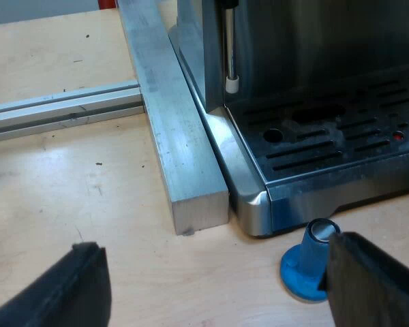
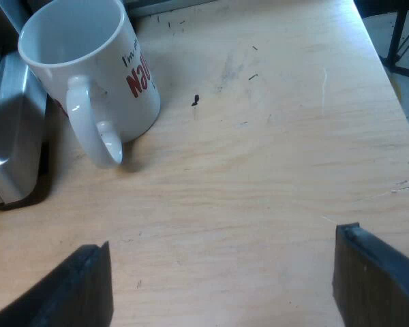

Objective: Put the handle in the coffee machine

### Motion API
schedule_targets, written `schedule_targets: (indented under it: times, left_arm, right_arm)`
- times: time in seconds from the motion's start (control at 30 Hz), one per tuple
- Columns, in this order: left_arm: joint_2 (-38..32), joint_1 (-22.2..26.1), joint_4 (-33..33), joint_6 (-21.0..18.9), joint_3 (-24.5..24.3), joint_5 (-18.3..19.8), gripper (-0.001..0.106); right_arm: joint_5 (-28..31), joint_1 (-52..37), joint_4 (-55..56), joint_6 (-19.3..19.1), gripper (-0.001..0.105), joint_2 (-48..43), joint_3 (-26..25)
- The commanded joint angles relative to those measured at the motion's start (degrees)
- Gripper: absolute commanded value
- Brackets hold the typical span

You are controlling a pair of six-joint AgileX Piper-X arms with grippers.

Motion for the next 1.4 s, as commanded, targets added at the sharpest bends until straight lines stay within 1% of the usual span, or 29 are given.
schedule_targets:
  times: [0.03,0.3,0.33,0.4,0.47,0.63,0.77,0.8,0.87,0.9,0.97,1.1,1.17,1.27,1.33,1.4]
  left_arm:
    - [-7.84,0.06,-0.71,-0.88,-0.20,-0.80,0.067]
    - [-7.84,0.06,-0.71,-2.06,-0.20,-0.58,0.067]
    - [-7.84,0.06,-0.71,-2.49,-0.20,-0.58,0.067]
    - [-7.84,-0.62,-0.71,-5.06,-0.20,-0.14,0.067]
    - [-7.65,-1.27,-0.71,-5.06,-0.44,0.85,0.067]
    - [-5.29,-3.34,-0.71,-5.06,-1.95,2.62,0.067]
    - [-1.56,-5.10,-0.71,-5.06,-4.64,4.92,0.067]
    - [0.15,-5.90,-0.71,-5.06,-6.01,6.05,0.067]
    - [0.75,-6.42,-0.71,-5.06,-6.67,6.36,0.067]
    - [2.19,-7.46,-0.71,-5.06,-7.69,6.36,0.067]
    - [4.63,-9.62,-0.71,-5.06,-8.97,6.65,0.067]
    - [7.49,-13.39,-0.71,-5.06,-9.77,8.43,0.067]
    - [8.95,-15.88,-0.71,-5.06,-9.75,9.13,0.067]
    - [10.77,-18.92,-0.71,-4.95,-9.75,10.16,0.067]
    - [11.75,-20.88,-0.71,-4.95,-9.75,10.16,0.067]
    - [13.09,-23.43,-0.97,-4.13,-9.75,10.16,0.067]
  right_arm:
    - [-0.07,-0.21,-0.61,-0.22,0.069,-2.60,-0.38]
    - [-0.07,-0.21,-0.61,-0.22,0.069,-2.60,-0.38]
    - [-0.07,-0.21,-0.61,-0.22,0.069,-2.60,-0.38]
    - [-0.17,-0.21,-0.74,-0.22,0.069,-2.60,-0.38]
    - [-0.43,-0.21,-0.72,-0.22,0.069,-2.41,-0.73]
    - [-0.43,-0.21,-0.41,-0.22,0.069,-0.87,-3.32]
    - [-0.43,-0.21,-0.41,-0.22,0.069,1.88,-6.57]
    - [-0.43,-0.21,-0.41,-0.22,0.069,2.95,-7.65]
    - [-0.43,-0.21,-0.24,-0.22,0.069,4.14,-8.58]
    - [-0.43,-0.21,0.08,-0.22,0.069,5.86,-10.30]
    - [-0.43,-0.01,0.70,-0.22,0.069,7.85,-11.77]
    - [-0.55,-0.04,3.32,-0.22,0.069,11.98,-14.94]
    - [-2.53,-0.04,4.16,1.06,0.069,15.17,-17.25]
    - [-6.04,0.32,4.40,1.39,0.069,18.34,-19.19]
    - [-6.13,1.36,4.87,1.53,0.069,20.17,-20.37]
    - [-6.14,2.98,7.50,1.17,0.069,23.35,-22.17]
